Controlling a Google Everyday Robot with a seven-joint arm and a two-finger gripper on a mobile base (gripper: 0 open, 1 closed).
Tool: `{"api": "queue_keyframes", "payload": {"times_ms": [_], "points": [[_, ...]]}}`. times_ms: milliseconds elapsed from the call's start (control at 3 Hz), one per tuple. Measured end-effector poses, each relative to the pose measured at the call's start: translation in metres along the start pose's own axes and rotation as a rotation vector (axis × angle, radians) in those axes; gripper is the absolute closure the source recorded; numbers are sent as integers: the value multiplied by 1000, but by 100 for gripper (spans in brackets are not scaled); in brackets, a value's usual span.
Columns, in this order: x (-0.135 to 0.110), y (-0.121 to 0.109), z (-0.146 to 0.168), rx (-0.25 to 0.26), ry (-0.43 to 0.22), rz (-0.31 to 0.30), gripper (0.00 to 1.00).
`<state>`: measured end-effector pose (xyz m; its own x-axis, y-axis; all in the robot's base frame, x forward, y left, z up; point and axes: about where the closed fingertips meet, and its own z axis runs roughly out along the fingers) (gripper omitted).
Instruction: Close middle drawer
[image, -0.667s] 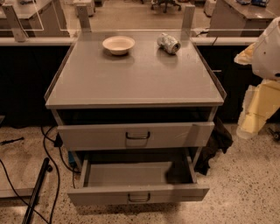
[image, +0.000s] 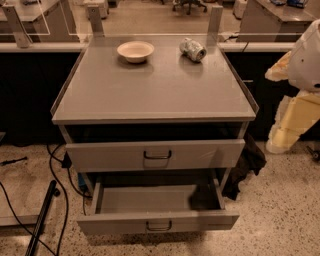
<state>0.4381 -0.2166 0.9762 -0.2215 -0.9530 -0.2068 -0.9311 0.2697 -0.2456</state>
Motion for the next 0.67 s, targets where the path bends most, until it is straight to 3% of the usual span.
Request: {"api": "queue_keyframes", "payload": {"times_ms": [333, 667], "points": [[2, 7, 12, 14, -15, 18, 39], [14, 25, 46, 12, -38, 52, 64]]}}
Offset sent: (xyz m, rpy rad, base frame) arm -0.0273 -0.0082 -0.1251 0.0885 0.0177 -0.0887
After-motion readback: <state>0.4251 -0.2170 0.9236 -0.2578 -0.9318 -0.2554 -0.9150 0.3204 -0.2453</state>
